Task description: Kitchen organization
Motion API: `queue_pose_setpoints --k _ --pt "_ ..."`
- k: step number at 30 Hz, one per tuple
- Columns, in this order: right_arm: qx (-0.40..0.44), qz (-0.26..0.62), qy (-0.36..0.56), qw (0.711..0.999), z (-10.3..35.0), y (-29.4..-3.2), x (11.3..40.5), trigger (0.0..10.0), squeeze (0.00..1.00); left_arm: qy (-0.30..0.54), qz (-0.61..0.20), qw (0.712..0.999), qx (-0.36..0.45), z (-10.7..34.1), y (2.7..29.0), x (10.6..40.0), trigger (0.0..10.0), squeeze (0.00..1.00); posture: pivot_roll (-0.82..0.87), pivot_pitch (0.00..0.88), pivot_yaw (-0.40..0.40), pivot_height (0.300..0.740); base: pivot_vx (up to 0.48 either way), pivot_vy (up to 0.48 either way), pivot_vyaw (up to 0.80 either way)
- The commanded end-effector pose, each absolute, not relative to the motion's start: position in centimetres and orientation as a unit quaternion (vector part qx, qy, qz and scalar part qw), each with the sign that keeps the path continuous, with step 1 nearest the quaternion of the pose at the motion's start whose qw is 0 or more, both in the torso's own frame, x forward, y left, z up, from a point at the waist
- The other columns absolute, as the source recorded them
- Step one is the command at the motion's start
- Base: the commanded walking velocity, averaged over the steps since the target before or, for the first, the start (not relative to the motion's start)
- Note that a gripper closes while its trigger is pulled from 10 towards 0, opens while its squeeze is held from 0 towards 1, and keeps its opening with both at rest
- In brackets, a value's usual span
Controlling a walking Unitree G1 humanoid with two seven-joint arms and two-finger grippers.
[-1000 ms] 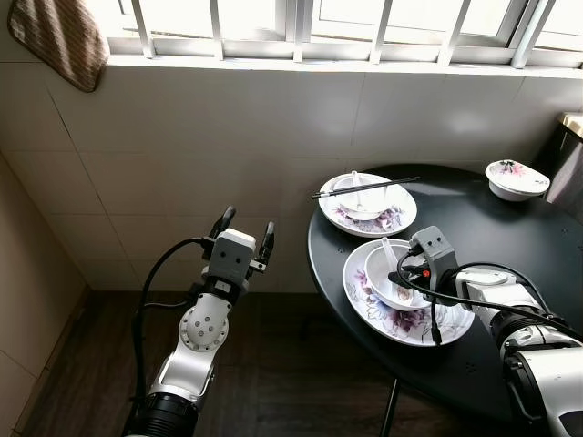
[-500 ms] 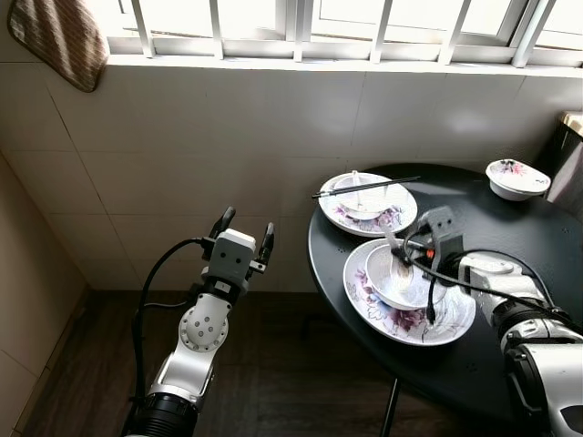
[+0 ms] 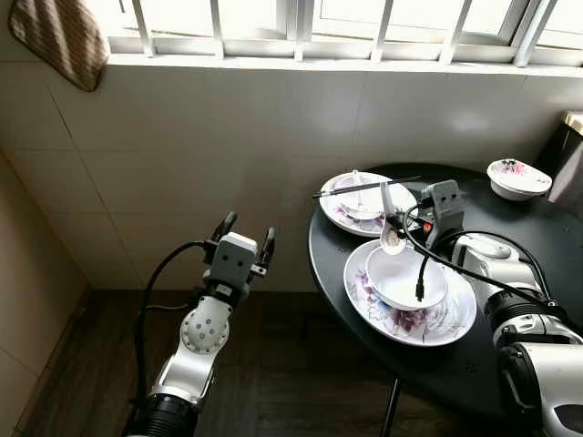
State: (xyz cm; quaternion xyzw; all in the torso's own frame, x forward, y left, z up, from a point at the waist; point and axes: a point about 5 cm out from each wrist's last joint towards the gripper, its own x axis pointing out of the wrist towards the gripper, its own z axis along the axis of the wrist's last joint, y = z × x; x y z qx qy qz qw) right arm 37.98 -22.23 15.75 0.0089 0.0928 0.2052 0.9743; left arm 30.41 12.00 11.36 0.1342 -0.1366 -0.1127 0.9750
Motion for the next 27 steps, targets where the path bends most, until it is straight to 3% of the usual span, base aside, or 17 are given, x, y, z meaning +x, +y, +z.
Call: queue_pose_setpoints --k 1,7,9,12,18,27 --pt "0.026 0.207 0.059 0.976 16.5 -22.2 38.0 0.0 0.0 -0.141 -0.112 0.974 0.137 11.6 11.9 30.6 10.0 0.0 0.03 0.0 -0.03 0.74 0.0 0.0 0.0" --pt "0.078 0.202 -0.015 0.976 17.2 -21.8 37.6 0.0 0.0 -0.141 -0.112 0.974 0.135 11.5 12.0 30.5 10.0 0.0 0.03 0.0 -0.027 0.74 0.0 0.0 0.0" --pt "0.109 0.19 -0.082 0.972 18.5 -21.3 37.3 0.0 0.0 -0.132 -0.103 0.976 0.136 11.2 12.4 30.6 10.0 0.0 0.02 0.0 -0.022 0.74 0.0 0.0 0.0" --pt "0.104 0.177 -0.112 0.972 18.6 -21.0 36.9 0.0 0.0 -0.128 -0.103 0.977 0.137 11.1 12.6 30.6 10.0 0.0 0.02 0.0 -0.02 0.74 0.0 0.0 0.0" --pt "0.119 0.168 -0.134 0.969 17.8 -19.7 36.0 0.0 0.0 -0.126 -0.107 0.976 0.141 11.0 12.7 30.5 10.0 0.0 0.03 0.0 -0.013 0.74 0.0 0.417 0.0" --pt "0.128 0.161 -0.131 0.97 16.5 -17.9 34.8 0.0 0.0 -0.126 -0.105 0.976 0.142 11.0 12.9 30.5 10.0 0.0 0.03 0.0 -0.014 0.74 0.0 0.48 0.8"
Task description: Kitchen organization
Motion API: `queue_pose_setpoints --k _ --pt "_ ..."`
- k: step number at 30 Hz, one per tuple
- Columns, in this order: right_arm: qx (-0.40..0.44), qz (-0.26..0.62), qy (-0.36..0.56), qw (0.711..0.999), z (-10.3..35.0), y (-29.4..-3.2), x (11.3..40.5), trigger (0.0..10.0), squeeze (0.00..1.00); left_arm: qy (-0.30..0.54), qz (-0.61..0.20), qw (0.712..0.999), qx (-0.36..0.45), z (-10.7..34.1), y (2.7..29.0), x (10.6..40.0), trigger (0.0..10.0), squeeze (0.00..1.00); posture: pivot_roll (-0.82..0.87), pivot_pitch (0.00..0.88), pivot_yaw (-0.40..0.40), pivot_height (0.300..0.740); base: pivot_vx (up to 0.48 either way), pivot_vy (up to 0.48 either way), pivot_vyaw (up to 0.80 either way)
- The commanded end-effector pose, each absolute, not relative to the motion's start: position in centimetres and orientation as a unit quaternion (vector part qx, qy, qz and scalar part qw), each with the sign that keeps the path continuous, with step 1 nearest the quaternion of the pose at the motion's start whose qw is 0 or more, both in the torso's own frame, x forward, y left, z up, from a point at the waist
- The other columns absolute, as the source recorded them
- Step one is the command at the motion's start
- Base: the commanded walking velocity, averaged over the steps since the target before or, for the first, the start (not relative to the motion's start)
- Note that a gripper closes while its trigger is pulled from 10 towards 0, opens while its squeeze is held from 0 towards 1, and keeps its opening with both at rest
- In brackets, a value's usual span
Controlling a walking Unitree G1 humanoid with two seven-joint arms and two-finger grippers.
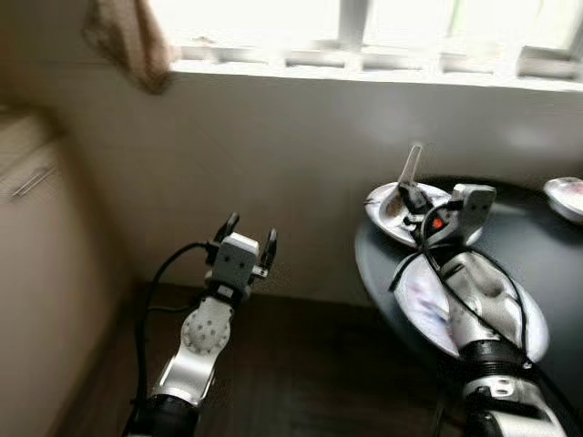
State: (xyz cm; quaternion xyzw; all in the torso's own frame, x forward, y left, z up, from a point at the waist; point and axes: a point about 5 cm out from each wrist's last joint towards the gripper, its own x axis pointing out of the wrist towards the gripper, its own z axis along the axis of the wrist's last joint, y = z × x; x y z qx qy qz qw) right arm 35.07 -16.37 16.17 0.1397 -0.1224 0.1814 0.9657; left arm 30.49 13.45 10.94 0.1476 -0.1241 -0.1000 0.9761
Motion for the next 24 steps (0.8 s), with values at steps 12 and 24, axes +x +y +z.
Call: queue_pose_setpoints --k 12,24 --pt "0.133 0.154 -0.119 0.972 15.4 -16.0 33.8 0.0 0.0 -0.145 -0.093 0.974 0.146 11.5 13.3 30.6 10.0 0.0 0.03 0.0 -0.017 0.74 0.0 0.0 0.8" --pt "0.11 0.165 -0.127 0.972 15.8 -14.6 33.8 0.0 0.0 -0.165 -0.059 0.975 0.134 12.4 13.7 30.9 10.0 0.0 0.04 0.0 -0.024 0.74 0.105 0.0 0.8"
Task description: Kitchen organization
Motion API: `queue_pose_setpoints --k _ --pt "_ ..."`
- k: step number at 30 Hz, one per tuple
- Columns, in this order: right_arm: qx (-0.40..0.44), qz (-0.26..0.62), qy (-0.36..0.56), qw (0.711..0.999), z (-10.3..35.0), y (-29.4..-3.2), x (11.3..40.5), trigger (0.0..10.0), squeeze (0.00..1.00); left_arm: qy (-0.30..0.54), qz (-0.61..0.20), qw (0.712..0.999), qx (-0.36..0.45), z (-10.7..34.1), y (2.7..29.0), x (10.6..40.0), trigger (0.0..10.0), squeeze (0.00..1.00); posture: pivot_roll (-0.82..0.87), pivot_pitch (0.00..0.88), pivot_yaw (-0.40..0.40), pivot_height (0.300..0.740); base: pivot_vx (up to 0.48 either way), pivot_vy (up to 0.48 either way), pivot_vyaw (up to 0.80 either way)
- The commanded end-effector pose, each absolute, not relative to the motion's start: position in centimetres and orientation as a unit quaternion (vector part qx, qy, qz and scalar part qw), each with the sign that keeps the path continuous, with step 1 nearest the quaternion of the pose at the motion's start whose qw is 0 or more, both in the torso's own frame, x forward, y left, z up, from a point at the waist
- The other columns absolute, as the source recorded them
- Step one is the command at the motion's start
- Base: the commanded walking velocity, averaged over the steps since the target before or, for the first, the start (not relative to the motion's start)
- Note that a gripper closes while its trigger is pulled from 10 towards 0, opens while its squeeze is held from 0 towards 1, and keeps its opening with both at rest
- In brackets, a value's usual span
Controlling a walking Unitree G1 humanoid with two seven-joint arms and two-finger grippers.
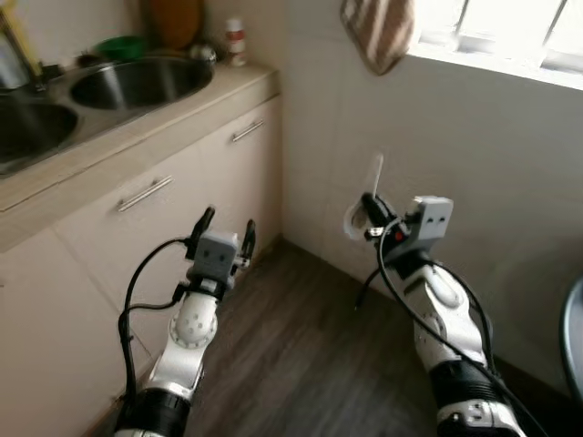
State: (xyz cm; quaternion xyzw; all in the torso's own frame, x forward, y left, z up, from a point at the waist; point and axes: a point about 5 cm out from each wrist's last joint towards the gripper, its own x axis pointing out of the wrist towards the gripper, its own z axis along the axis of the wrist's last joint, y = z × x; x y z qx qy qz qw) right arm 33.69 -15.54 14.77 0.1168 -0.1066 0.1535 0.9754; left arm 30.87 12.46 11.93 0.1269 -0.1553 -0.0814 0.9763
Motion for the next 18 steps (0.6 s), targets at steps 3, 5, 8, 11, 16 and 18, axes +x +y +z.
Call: queue_pose_setpoints --k 3,5,8,11,16,18 --pt "0.102 0.166 -0.137 0.971 16.2 -14.3 33.9 0.0 0.0 -0.168 -0.056 0.975 0.134 12.5 13.8 30.9 10.0 0.0 0.04 0.0 -0.024 0.74 0.37 0.0 0.8" --pt "0.087 0.168 -0.15 0.971 16.8 -14.2 34.1 0.0 0.0 -0.171 -0.055 0.974 0.135 12.6 13.8 31.0 10.0 0.0 0.04 0.0 -0.023 0.74 0.266 0.0 0.8" --pt "0.08 0.164 -0.164 0.969 17.7 -14.2 34.4 0.0 0.0 -0.177 -0.054 0.973 0.135 12.9 13.8 31.1 10.0 0.0 0.04 0.0 -0.021 0.74 0.269 0.0 0.8" --pt "0.07 0.166 -0.177 0.967 18.5 -14.1 34.6 0.0 0.0 -0.189 -0.05 0.972 0.134 13.3 13.9 31.2 10.0 0.0 0.04 0.0 -0.02 0.74 0.343 0.0 0.8" --pt "0.068 0.168 -0.189 0.965 19.2 -13.9 34.8 0.0 0.0 -0.202 -0.045 0.97 0.131 14.0 13.9 31.3 10.0 0.0 0.04 0.0 -0.019 0.74 0.354 0.0 0.8" --pt "0.069 0.17 -0.194 0.964 19.5 -13.7 34.8 0.0 0.0 -0.209 -0.043 0.968 0.13 14.3 13.9 31.4 10.0 0.0 0.04 0.0 -0.019 0.74 0.379 0.0 0.8"
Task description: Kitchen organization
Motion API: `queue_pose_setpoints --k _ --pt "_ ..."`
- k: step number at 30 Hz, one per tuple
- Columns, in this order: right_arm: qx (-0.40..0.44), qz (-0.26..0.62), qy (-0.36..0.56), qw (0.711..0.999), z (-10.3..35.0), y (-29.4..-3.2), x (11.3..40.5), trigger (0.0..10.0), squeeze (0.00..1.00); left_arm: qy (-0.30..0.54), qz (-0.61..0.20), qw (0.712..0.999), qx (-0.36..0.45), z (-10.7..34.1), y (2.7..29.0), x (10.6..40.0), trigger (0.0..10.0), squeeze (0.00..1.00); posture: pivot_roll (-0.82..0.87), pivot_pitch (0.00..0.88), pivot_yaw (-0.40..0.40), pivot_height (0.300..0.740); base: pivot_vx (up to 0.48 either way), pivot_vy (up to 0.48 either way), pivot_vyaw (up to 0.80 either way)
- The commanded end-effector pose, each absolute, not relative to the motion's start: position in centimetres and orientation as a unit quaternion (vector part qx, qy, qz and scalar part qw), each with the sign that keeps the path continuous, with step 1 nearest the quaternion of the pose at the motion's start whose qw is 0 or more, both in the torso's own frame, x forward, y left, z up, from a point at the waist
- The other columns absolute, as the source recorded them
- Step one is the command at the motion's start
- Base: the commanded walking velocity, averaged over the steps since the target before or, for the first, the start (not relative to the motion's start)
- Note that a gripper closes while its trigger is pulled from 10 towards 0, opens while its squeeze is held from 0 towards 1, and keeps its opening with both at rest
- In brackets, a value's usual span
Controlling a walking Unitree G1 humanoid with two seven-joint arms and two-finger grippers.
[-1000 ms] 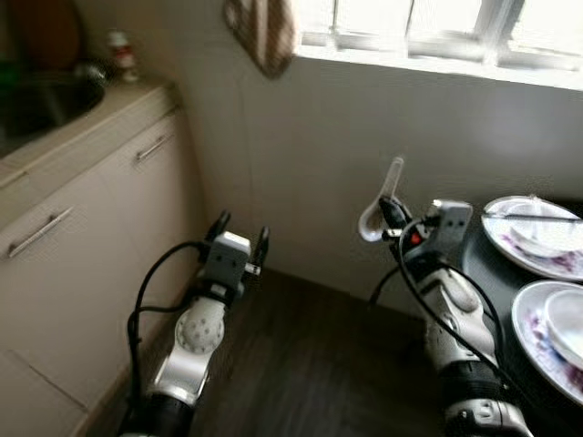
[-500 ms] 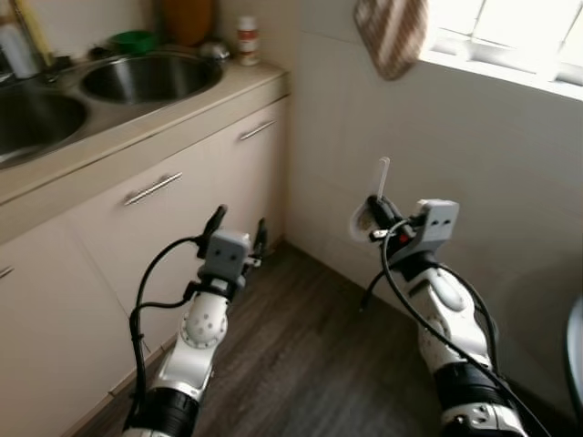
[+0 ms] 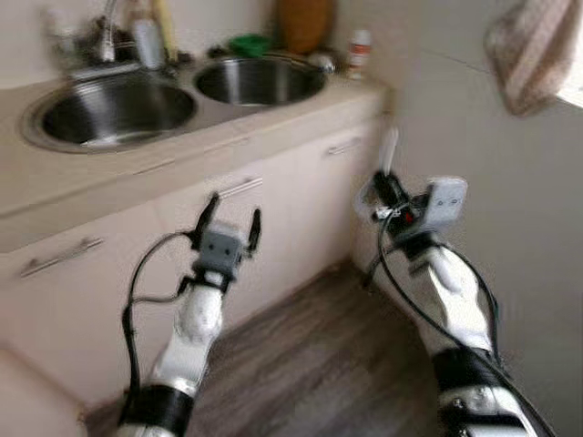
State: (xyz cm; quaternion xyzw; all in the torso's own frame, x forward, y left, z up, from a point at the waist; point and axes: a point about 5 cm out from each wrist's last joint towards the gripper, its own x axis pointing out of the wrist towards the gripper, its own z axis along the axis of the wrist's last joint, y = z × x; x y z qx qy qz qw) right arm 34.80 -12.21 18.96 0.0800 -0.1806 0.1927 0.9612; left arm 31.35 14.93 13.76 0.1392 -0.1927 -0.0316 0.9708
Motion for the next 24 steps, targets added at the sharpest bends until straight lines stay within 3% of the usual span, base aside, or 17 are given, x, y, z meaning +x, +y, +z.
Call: queue_pose_setpoints --k 1,10,24 --pt "0.069 0.17 -0.196 0.963 19.6 -13.7 34.8 0.0 0.0 -0.211 -0.042 0.968 0.129 14.4 13.8 31.4 10.0 0.0 0.04 0.0 -0.019 0.74 0.379 0.0 0.8" --pt "0.078 0.165 -0.209 0.961 20.5 -13.5 35.2 0.0 0.0 -0.215 -0.041 0.967 0.131 14.7 13.9 31.4 10.0 0.0 0.05 0.0 -0.022 0.74 0.353 0.0 0.75" --pt "0.085 0.16 -0.222 0.958 21.9 -13.3 36.0 0.0 0.0 -0.225 -0.034 0.965 0.13 15.3 14.0 31.5 10.0 0.0 0.06 0.0 -0.028 0.74 0.354 0.0 0.0"
